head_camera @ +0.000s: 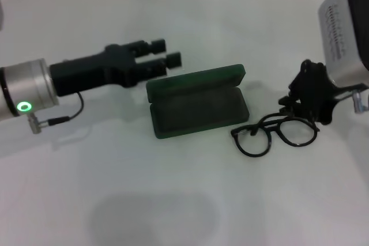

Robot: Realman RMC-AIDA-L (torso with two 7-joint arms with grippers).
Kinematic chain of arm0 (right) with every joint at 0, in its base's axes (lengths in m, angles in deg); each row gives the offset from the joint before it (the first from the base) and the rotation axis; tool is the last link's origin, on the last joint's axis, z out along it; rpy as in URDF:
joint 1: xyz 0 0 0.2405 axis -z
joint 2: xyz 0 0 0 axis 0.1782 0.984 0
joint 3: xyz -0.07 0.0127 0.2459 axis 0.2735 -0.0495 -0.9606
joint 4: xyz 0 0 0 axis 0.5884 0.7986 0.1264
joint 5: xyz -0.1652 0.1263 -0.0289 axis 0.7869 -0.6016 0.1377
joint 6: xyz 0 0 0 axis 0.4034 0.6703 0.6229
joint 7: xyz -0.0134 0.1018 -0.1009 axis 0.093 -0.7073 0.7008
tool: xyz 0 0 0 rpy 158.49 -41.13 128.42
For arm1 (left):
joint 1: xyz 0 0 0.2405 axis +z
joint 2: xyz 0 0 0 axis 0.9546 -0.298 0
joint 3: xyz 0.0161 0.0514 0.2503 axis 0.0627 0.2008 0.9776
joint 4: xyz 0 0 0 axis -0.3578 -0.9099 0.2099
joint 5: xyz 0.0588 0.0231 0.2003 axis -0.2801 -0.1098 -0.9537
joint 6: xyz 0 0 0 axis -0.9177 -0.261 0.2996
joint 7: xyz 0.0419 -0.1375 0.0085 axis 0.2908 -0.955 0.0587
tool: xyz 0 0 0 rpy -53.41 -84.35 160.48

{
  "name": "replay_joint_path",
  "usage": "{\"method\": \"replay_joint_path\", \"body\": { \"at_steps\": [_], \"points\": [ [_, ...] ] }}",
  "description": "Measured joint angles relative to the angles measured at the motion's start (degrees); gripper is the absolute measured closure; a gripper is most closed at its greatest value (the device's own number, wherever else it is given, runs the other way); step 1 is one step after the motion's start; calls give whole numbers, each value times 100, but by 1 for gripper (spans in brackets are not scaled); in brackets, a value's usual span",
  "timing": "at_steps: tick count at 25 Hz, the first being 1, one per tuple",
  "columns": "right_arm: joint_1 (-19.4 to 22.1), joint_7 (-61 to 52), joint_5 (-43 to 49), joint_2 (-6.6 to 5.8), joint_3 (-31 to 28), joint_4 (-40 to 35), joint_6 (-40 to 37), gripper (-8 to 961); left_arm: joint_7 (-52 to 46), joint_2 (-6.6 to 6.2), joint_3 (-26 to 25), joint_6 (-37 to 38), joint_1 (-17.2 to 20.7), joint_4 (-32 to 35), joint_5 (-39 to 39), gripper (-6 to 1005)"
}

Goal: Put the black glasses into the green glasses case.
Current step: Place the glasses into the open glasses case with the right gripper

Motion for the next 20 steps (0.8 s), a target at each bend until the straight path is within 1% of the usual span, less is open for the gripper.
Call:
{"method": "replay_joint_path", "body": {
  "at_steps": [2, 5, 10, 14, 20],
  "points": [
    [94, 72, -47, 3, 6, -67, 69, 862, 102, -13, 0, 6, 101, 8, 309, 291],
    [96, 86, -35, 19, 42, 71, 176, 861, 172, -40, 1, 11, 143, 8, 488, 291],
    [-82, -31, 71, 25, 381, 449, 272, 840, 179, -54, 2, 14, 92, 8, 473, 291],
    [-197, -127, 163, 32, 730, 752, 681, 823, 170, -60, 6, 15, 83, 7, 467, 290],
    [-184, -143, 145, 6, 722, 691, 826, 799, 166, -94, 4, 15, 88, 5, 467, 290]
  ]
}}
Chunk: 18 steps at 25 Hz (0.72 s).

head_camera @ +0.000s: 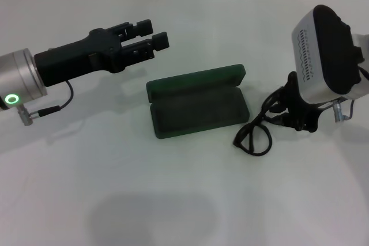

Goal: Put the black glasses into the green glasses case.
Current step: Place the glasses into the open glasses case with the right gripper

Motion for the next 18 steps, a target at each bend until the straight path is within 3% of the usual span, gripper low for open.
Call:
{"method": "replay_joint_path", "body": {
  "at_steps": [13, 18],
  "points": [
    [55, -32, 94, 4, -58, -262, -231, 748, 2, -7, -2, -10, -54, -11, 1, 291],
    [135, 99, -476, 0, -215, -354, -269, 733, 9, -1, 8, -10, -60, -20, 3, 290]
  ]
}}
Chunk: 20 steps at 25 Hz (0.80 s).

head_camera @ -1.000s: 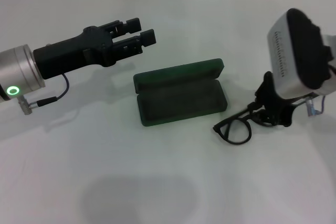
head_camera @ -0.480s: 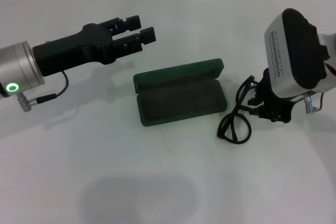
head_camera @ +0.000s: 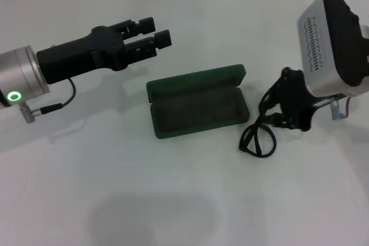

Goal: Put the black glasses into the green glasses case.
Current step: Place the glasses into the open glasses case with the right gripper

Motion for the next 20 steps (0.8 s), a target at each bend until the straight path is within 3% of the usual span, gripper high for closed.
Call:
{"method": "replay_joint_path", "body": {
  "at_steps": [13, 20],
  "points": [
    [25, 375, 178, -7, 8, 17, 231, 724, 4, 27, -9, -16, 17, -15, 1, 290],
    [-24, 823, 473, 0, 302, 69, 550, 578, -21, 2, -10, -26, 24, -19, -1, 290]
  ]
}}
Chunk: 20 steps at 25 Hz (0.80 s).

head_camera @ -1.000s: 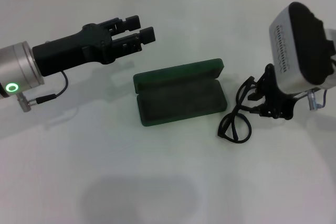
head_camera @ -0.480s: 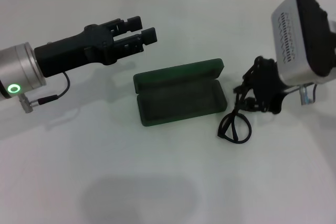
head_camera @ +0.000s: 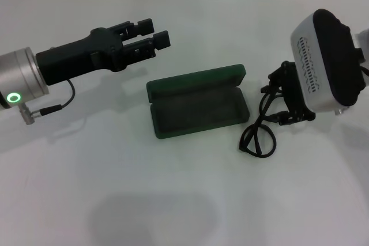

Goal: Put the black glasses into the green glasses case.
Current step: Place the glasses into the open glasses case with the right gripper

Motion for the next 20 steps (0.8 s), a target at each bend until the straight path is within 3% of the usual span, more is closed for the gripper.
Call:
{"method": "replay_joint_path", "body": {
  "at_steps": [9, 20],
  "points": [
    [-329, 182, -19, 21, 200, 243, 78, 438, 6, -2, -2, 0, -22, 21, 2, 291],
    [-878, 180, -47, 33, 275, 1035, 99, 493, 27, -25, 2, 0, -17, 30, 0, 291]
  ]
}}
